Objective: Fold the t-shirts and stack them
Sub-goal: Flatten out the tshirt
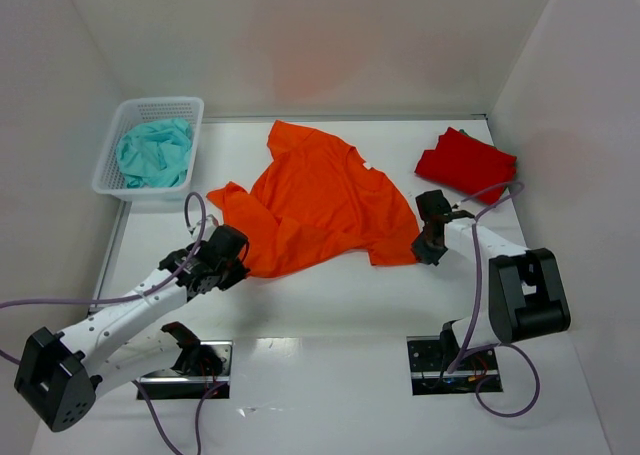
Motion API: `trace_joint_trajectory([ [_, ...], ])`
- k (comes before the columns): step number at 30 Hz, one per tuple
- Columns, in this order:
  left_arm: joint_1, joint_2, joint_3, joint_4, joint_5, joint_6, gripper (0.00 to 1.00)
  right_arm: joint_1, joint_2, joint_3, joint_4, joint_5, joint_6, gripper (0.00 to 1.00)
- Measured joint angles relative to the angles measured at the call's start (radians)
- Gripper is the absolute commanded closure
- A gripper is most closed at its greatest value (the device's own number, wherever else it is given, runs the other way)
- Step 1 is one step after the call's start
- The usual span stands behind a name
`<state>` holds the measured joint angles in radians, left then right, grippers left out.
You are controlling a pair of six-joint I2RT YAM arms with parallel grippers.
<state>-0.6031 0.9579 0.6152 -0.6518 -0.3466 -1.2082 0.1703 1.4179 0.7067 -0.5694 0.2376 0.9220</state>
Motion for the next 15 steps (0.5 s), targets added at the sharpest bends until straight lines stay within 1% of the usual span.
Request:
trace_joint_trajectory([
  [1, 0.002, -0.001, 0.001, 0.0, 0.0, 0.0, 1.0, 0.0, 0.0, 0.0, 0.001, 0.001, 0.004, 0.97],
  [3, 0.009, -0.005, 0.006, -0.003, 0.003, 0.004, 1.0, 0.0, 0.0, 0.0, 0.001, 0.004, 0.006, 1.0],
  [7, 0.029, -0.012, 0.048, -0.016, 0.001, 0.03, 1.0, 0.0, -0.006, 0.001, 0.001, 0.016, 0.004, 1.0],
  [10, 0.039, -0.012, 0.133, -0.048, -0.015, 0.069, 1.0, 0.0, -0.042, 0.021, -0.011, 0.033, 0.0, 1.0],
  [12, 0.048, -0.013, 0.205, -0.065, -0.027, 0.11, 1.0, 0.0, -0.073, 0.068, -0.032, 0.05, -0.011, 1.0],
  [15, 0.085, -0.031, 0.317, -0.076, -0.041, 0.172, 1.0, -0.004, -0.122, 0.194, -0.055, 0.072, -0.039, 1.0],
])
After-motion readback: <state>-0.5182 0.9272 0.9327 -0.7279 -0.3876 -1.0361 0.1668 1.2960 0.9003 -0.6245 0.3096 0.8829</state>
